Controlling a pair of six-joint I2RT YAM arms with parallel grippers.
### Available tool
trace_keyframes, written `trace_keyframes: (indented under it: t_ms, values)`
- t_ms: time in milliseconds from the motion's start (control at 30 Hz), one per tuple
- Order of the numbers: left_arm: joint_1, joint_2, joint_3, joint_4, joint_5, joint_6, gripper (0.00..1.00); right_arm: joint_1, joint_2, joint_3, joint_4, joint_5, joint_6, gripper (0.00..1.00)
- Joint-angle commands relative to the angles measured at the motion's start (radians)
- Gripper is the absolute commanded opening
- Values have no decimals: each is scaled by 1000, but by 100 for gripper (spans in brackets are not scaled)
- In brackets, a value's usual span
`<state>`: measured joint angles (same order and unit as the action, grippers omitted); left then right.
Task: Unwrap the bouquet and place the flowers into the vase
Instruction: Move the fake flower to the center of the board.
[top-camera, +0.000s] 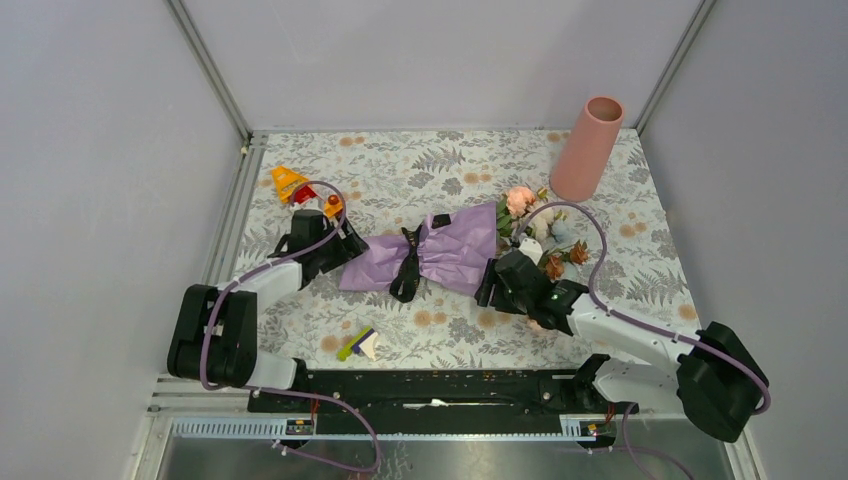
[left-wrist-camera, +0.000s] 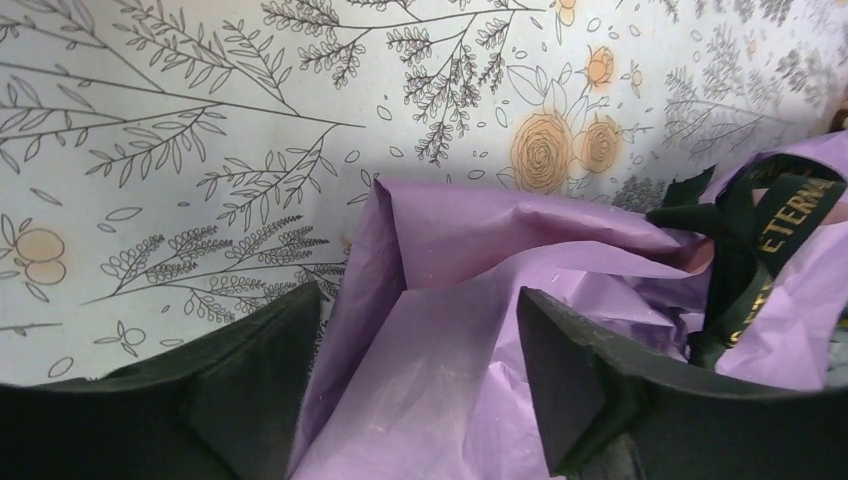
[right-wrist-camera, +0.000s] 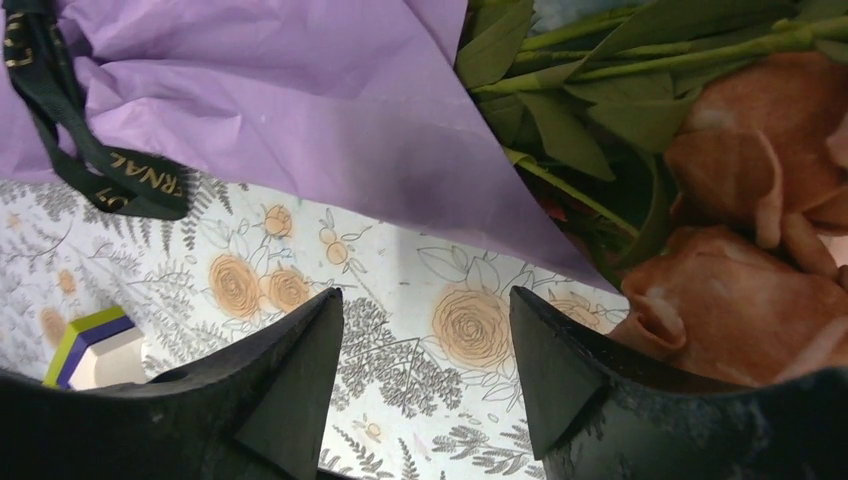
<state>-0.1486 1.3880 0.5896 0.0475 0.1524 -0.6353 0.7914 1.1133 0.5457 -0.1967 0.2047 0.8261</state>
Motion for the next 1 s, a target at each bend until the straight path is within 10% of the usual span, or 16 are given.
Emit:
trace_keyframes:
  t_ms: [0, 367, 967]
  values:
    - [-25, 20, 49, 51, -28, 36, 70, 6, 40, 12, 38, 83, 2, 67]
    - [-91, -116, -95, 52, -39, 18, 52, -94, 152, 57, 51, 50, -113, 62]
    - [-241, -341, -262, 44, 38, -111, 52, -271, 572, 458, 132, -243, -423, 63]
